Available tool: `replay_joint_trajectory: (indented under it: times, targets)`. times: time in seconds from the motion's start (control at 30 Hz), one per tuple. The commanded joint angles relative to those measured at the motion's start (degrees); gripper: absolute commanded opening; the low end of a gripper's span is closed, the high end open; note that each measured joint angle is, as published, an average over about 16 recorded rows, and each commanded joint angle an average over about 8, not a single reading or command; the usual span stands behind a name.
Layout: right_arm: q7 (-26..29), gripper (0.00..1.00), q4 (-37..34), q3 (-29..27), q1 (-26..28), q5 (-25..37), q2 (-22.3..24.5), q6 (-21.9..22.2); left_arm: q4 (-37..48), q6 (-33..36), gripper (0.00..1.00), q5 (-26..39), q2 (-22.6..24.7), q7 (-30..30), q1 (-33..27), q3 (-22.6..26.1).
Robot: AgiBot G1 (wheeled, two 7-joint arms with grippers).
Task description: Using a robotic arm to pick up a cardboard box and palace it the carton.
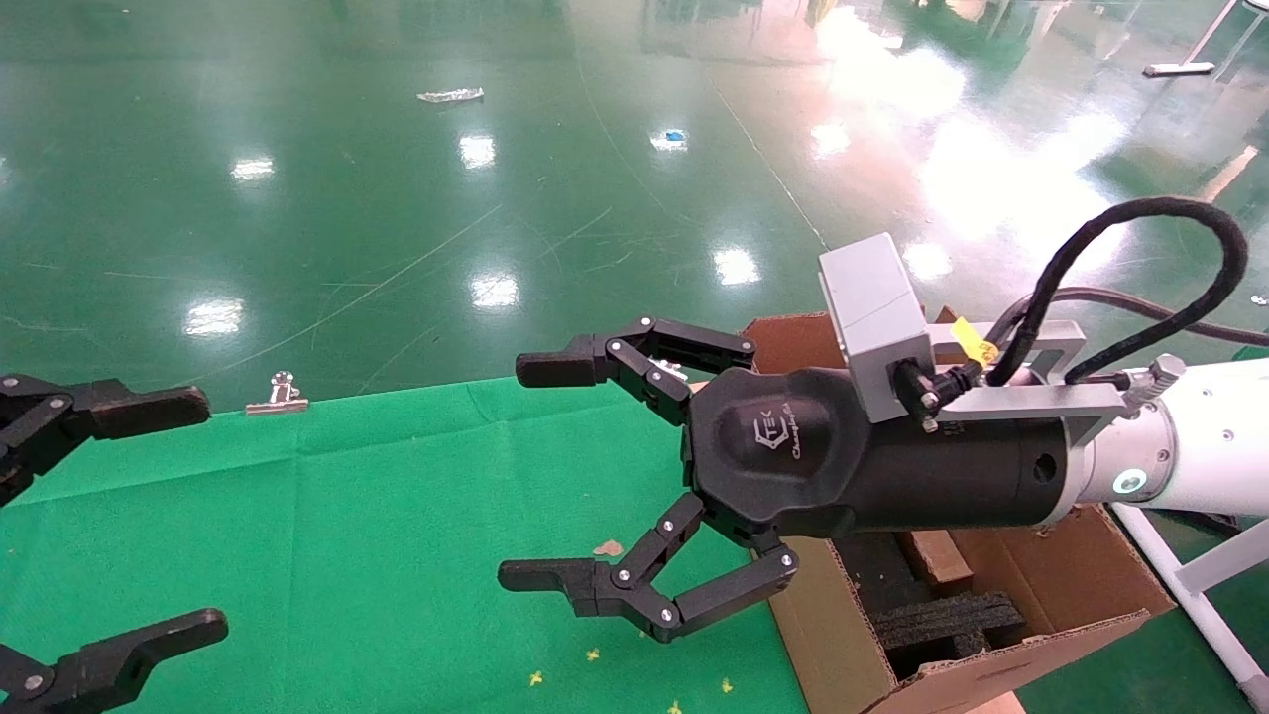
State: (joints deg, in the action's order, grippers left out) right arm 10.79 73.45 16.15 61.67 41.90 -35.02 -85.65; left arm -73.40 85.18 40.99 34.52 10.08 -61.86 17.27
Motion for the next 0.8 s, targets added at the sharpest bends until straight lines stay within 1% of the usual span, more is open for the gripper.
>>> replay_joint_trajectory:
  times: [0.03, 0.8]
  targets:
    - [0.0, 1.00, 0.0, 0.0, 0.0, 0.0, 0.0, 0.0, 0.0, 0.0, 1.00, 0.0, 0.0, 0.0, 0.0, 0.0]
    - [0.0, 1.00, 0.0, 0.0, 0.0, 0.0, 0.0, 0.0, 0.0, 0.0, 1.00, 0.0, 0.0, 0.0, 0.0, 0.0]
